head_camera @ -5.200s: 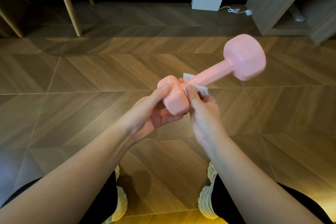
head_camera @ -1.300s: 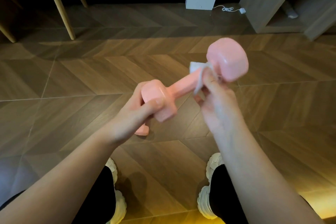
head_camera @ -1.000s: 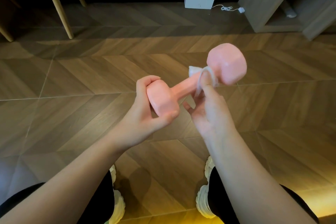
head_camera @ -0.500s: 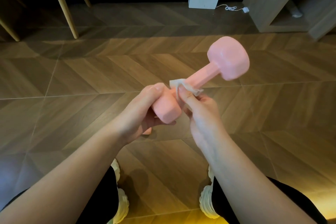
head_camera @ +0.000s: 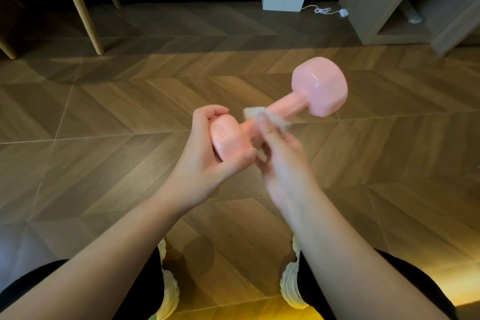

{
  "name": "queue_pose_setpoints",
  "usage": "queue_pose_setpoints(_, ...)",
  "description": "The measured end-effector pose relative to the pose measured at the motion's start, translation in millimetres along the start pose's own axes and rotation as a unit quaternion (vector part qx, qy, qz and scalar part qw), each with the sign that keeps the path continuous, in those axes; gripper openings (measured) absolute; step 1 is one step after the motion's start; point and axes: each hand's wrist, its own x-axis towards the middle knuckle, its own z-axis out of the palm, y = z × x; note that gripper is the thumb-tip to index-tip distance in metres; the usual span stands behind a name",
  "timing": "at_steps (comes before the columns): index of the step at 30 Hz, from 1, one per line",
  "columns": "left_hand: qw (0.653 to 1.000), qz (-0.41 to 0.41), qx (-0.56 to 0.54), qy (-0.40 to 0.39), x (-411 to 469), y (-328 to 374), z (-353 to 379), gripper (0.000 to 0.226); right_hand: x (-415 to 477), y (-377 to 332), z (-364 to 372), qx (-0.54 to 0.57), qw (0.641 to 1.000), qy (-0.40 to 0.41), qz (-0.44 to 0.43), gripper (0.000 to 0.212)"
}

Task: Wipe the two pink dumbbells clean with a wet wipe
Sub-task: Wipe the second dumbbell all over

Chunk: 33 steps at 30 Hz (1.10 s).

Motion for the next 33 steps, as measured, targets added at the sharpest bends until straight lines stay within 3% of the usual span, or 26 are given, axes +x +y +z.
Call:
queue_pose_setpoints(4, 1.000, -0.010, -0.005, -0.008, 2, 0, -2, 0.065, -1, 6, 5, -0.021, 1.000, -0.002, 0.020, 0.024)
queue_pose_setpoints(10, 0.999, 0.012, 0.026, -0.015, -1, -2, -5, 0.070, 11, -37, -13, 0.072, 0.995, 0.048, -0.045, 0.059)
queue_pose_setpoints(20, 1.000, 0.004, -0.014, -0.007, -1, 2, 1, 0.062, -9, 4, 3, -0.019, 1.000, -0.013, 0.006, 0.013)
queue_pose_setpoints(23, 1.000, 0.006, -0.014, -0.015, -3, 4, -1, 0.057, -6, -4, 1, -0.028, 1.000, -0.013, -0.006, 0.017)
queue_pose_setpoints(25, 0.999, -0.025, -0.043, -0.022, -3, 5, -3, 0.055, 0, -18, -5, 0.032, 0.998, -0.014, -0.043, 0.031)
queue_pose_setpoints(28, 0.981, -0.135, -0.135, -0.036, -1, 2, -6, 0.055, 9, -30, -11, 0.117, 0.991, -0.008, -0.066, 0.047)
queue_pose_setpoints(30, 0.946, -0.216, -0.231, -0.070, 2, 1, -7, 0.054, 10, -25, -10, 0.150, 0.987, -0.022, -0.060, 0.043)
queue_pose_setpoints(33, 0.893, -0.284, -0.336, -0.096, 5, 7, -8, 0.042, 3, -8, -7, 0.100, 0.992, -0.050, -0.060, 0.031)
